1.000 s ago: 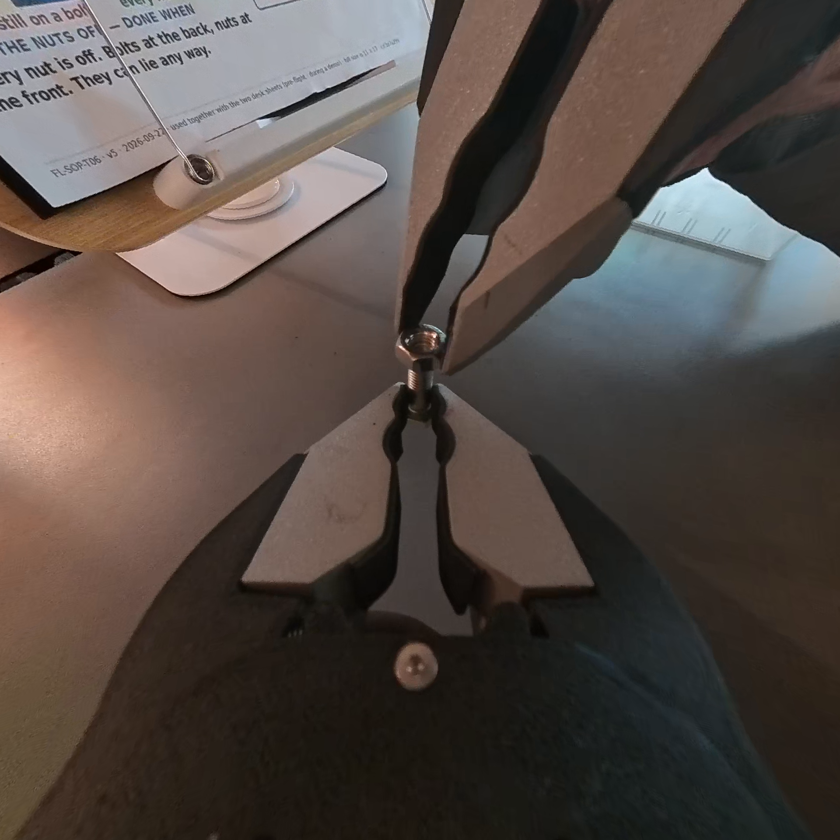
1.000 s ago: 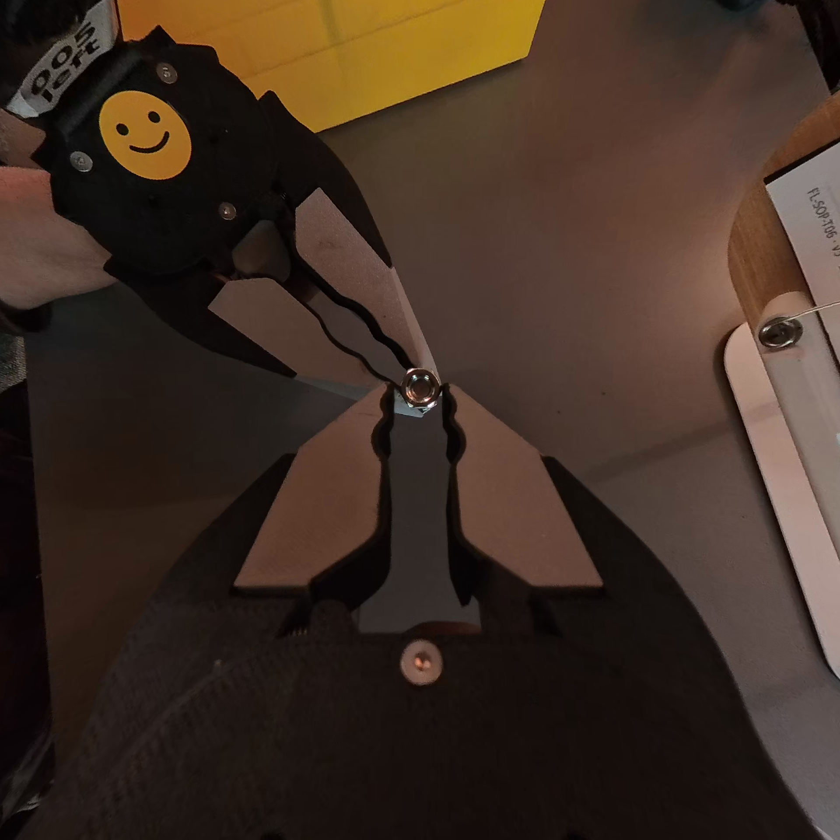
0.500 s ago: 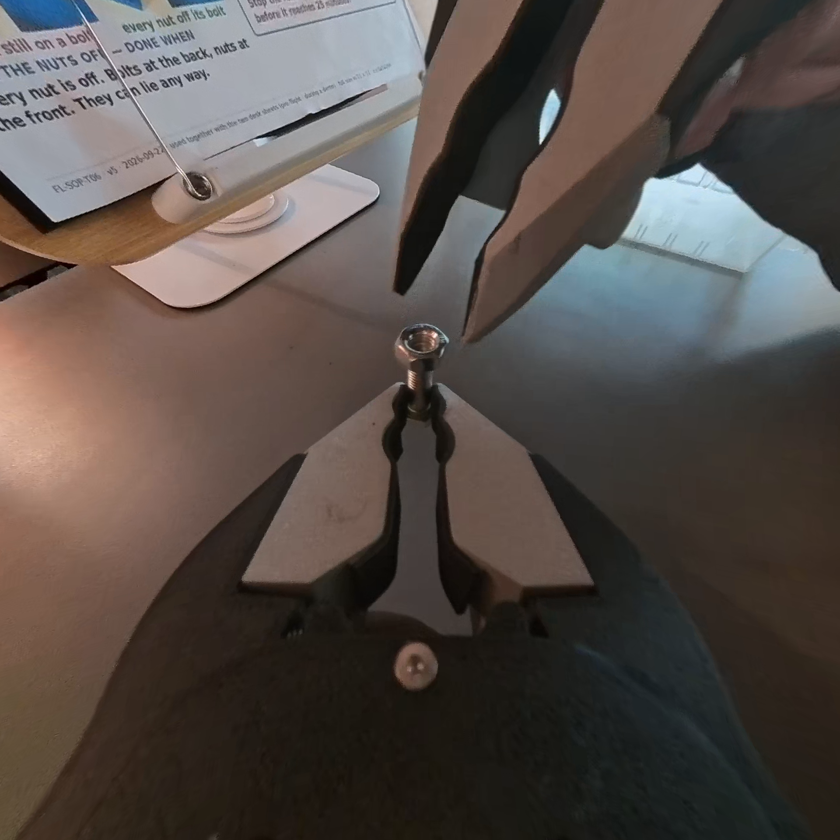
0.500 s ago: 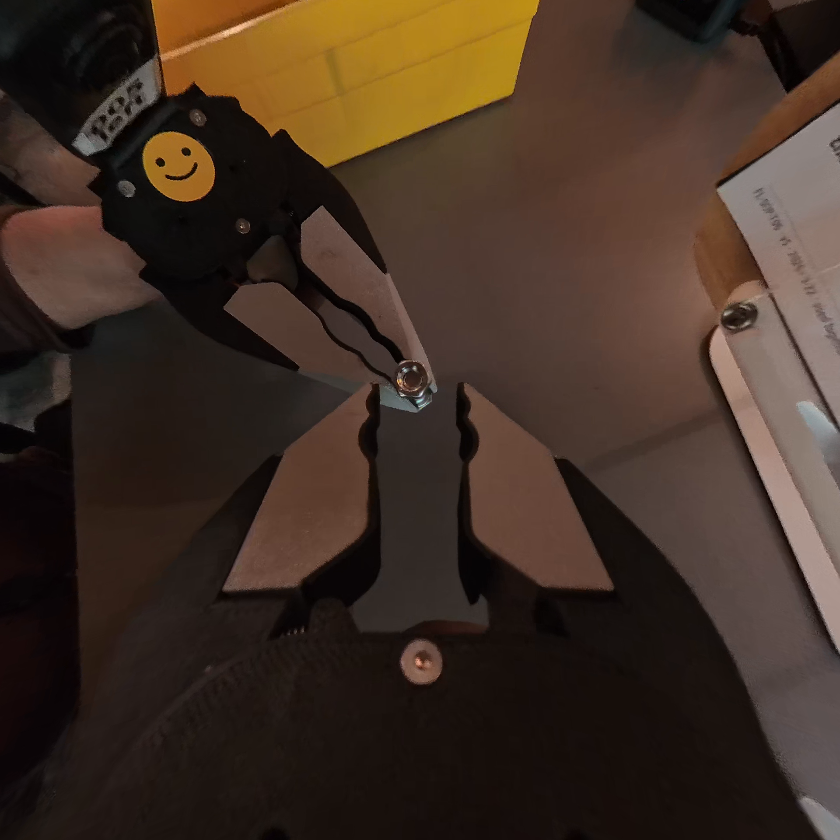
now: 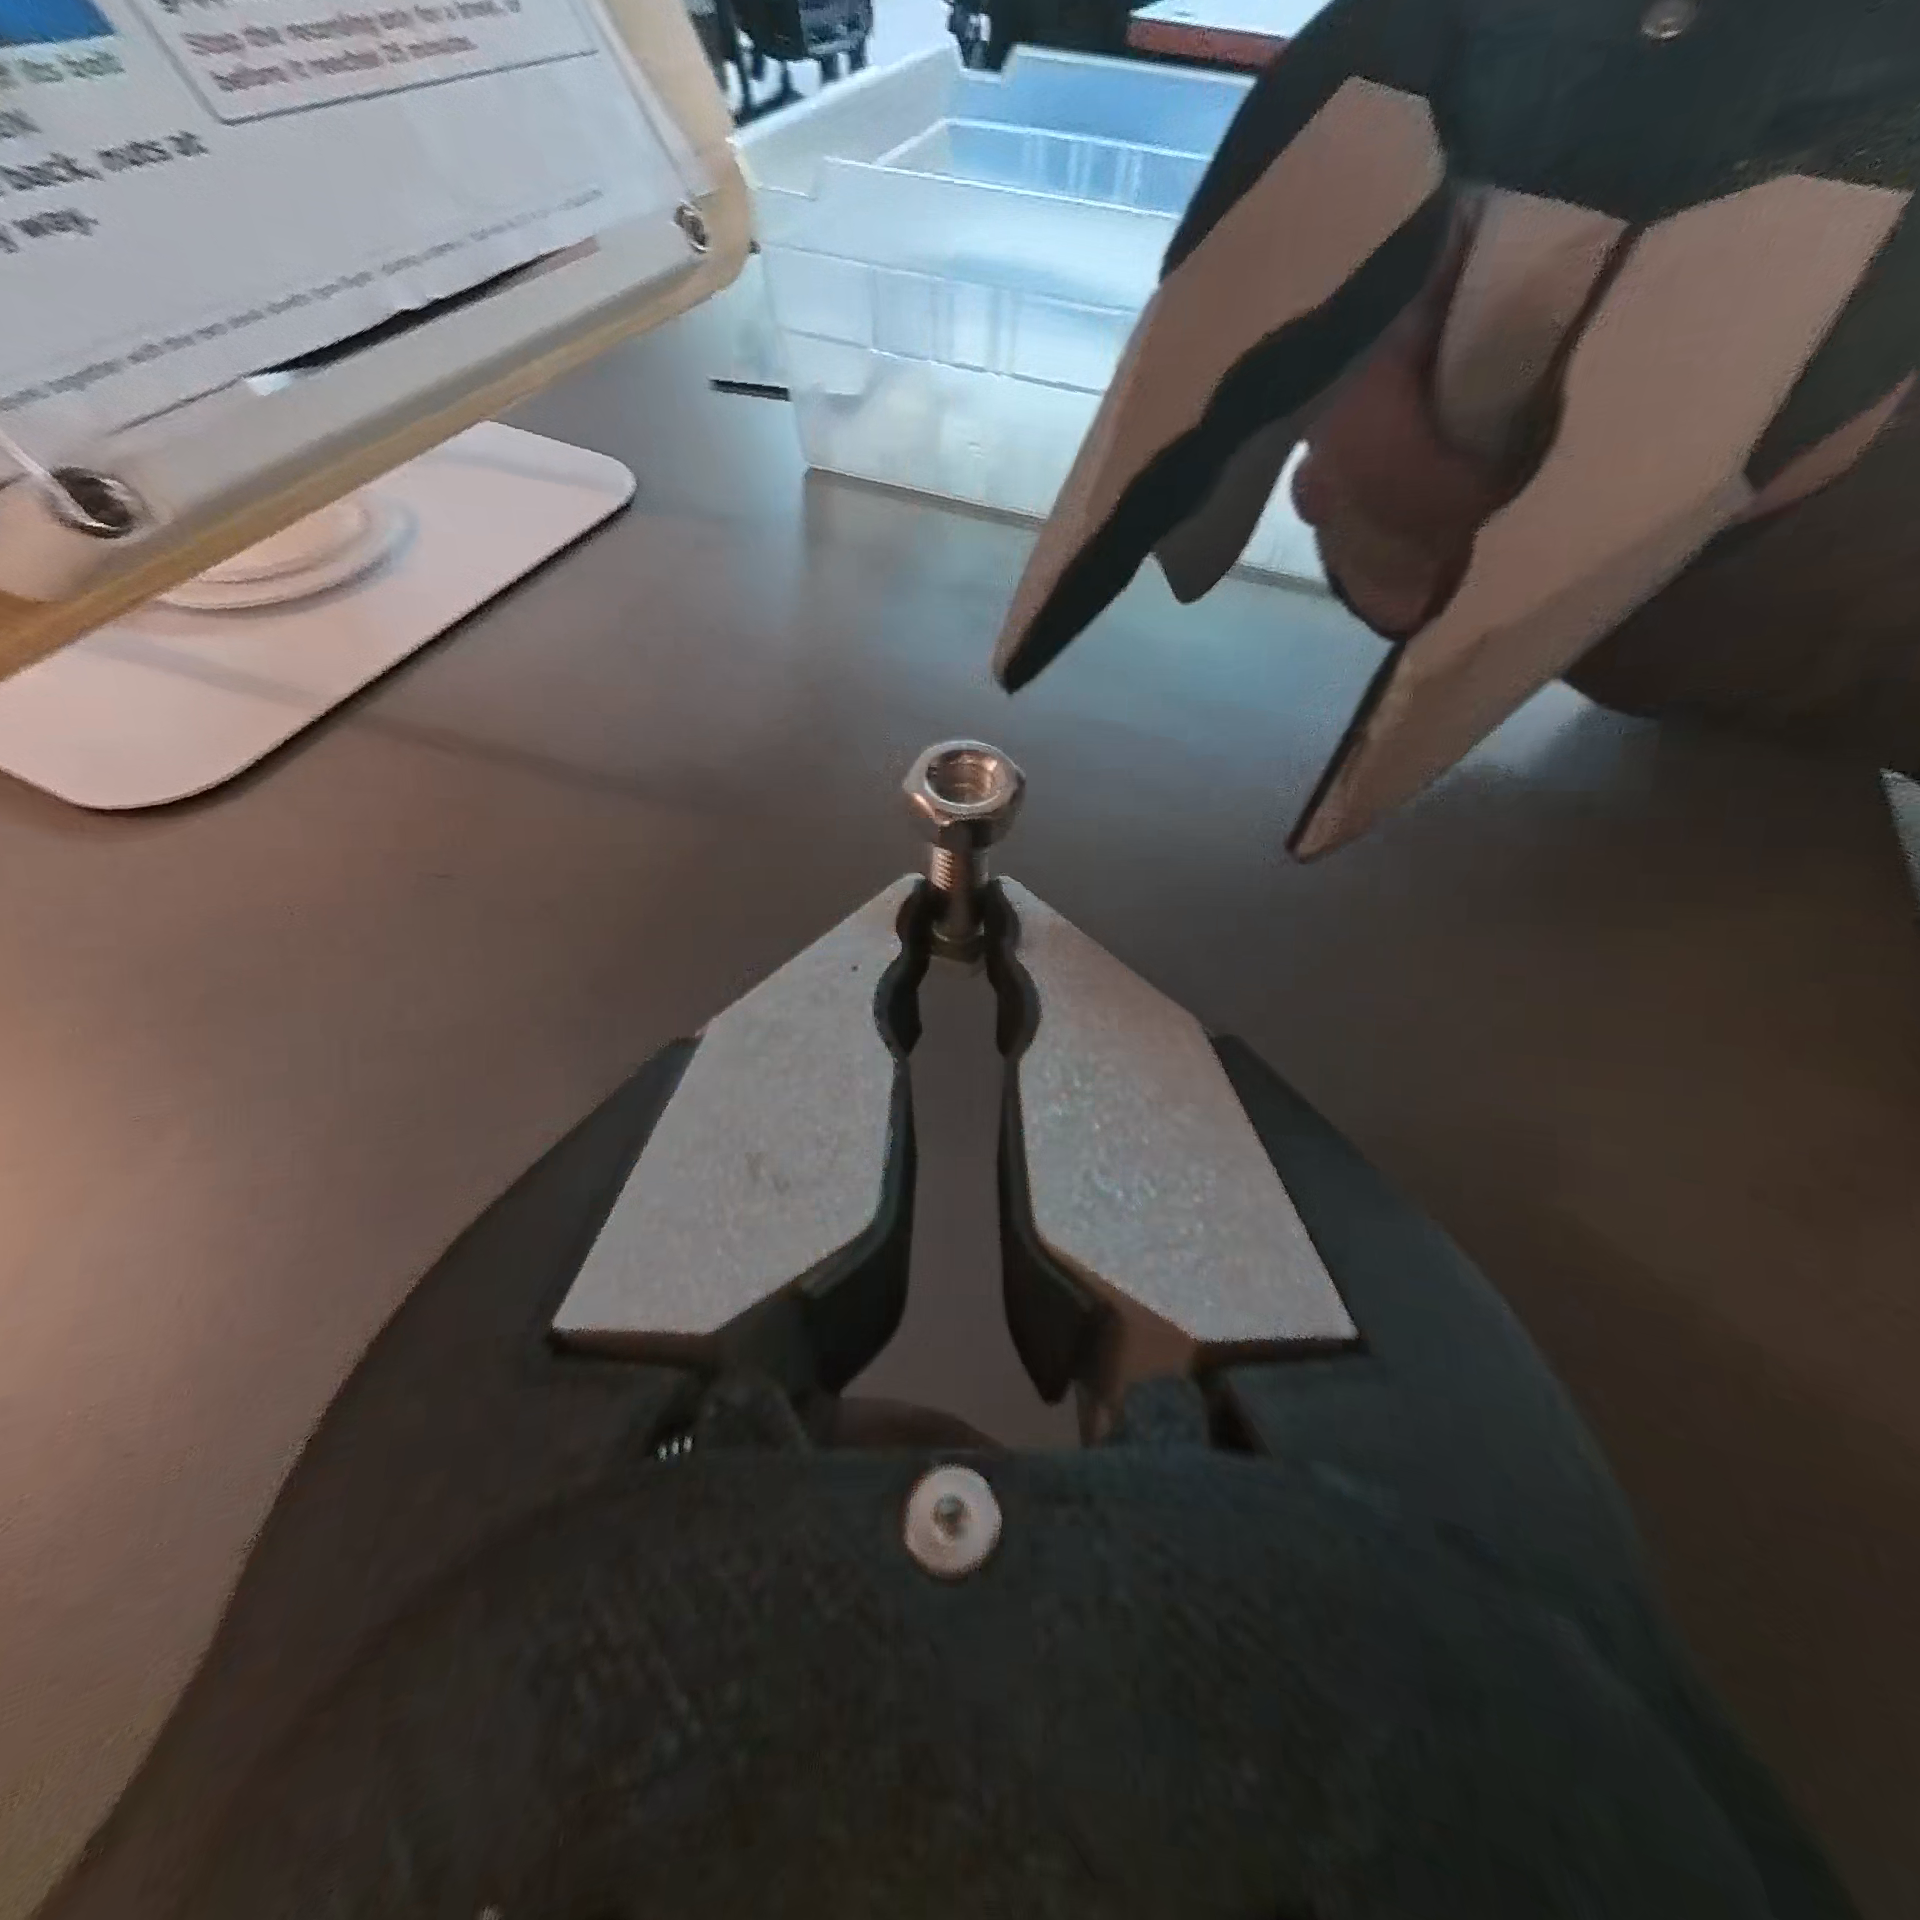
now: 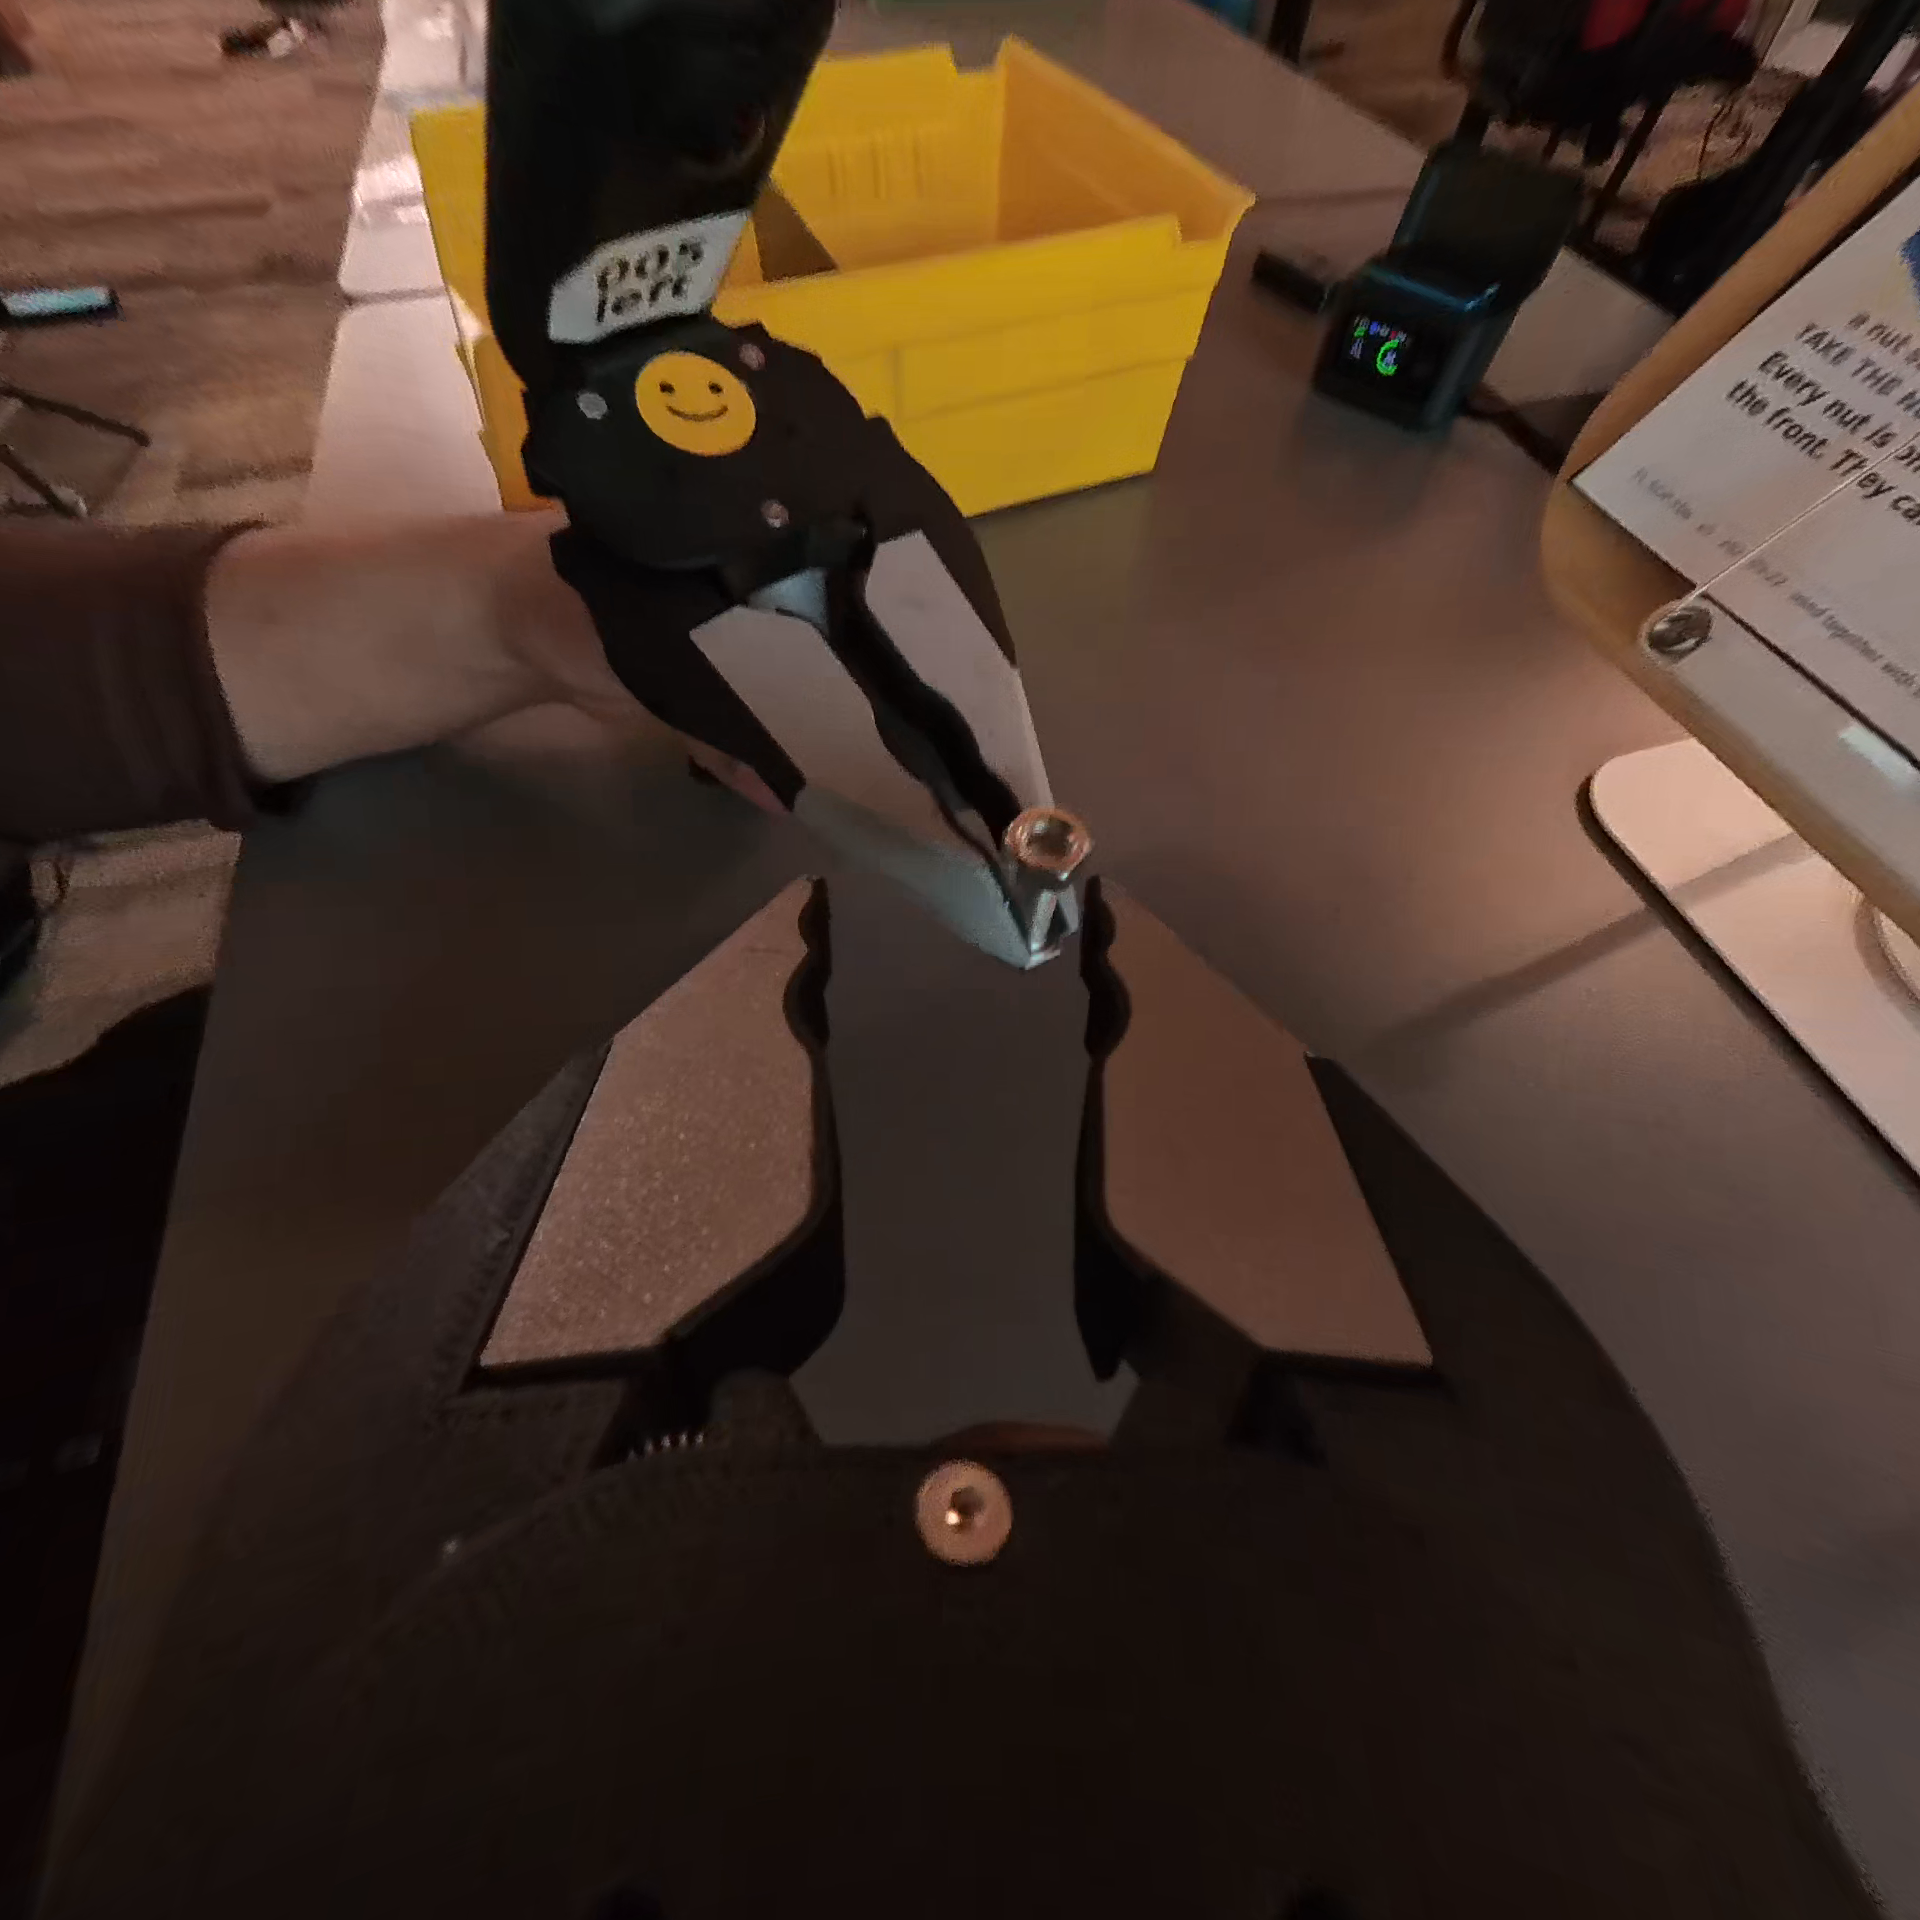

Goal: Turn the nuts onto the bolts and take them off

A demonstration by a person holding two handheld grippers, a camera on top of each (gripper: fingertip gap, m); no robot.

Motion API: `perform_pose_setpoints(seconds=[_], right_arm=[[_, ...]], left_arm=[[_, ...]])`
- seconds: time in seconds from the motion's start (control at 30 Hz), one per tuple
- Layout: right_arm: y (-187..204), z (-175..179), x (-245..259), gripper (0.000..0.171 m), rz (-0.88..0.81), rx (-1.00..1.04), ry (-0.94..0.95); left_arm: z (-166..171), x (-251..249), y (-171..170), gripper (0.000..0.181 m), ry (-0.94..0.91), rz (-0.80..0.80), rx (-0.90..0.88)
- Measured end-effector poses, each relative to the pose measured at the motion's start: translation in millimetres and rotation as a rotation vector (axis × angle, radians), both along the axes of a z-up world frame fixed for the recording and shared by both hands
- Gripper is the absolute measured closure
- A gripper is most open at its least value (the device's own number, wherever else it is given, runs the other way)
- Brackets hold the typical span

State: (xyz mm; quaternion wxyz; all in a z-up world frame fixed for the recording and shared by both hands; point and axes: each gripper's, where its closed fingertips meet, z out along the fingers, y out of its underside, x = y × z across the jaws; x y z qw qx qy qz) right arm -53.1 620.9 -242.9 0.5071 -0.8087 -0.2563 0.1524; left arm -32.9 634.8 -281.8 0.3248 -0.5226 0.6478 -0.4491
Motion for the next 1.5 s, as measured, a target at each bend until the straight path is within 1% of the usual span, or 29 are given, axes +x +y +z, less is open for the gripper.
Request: perform_pose_setpoints(seconds=[0.13,0.27,0.53,0.67,1.13,1.5], right_arm=[[0,7,1,0.126,0.018,0.042,0.065],[-1,9,0,0.128,0.044,0.055,0.115],[-1,-1,-6,0.129,0.056,0.035,0.063],[-1,-4,-6,0.130,0.065,0.021,0.075],[0,-7,-4,0.133,0.053,0.011,0.060],[0,-7,-6,0.133,0.053,0.015,0.055]], left_arm=[[3,-2,-14,0.174,-0.012,-0.069,-0.035],[3,-3,-14,0.173,-0.006,-0.073,-0.017],[1,-2,-21,0.173,-0.004,-0.097,-0.011],[2,-2,-21,0.174,-0.009,-0.096,-0.012],[3,-1,-13,0.173,-0.013,-0.063,-0.018],[3,-1,-15,0.173,-0.010,-0.070,-0.009]])
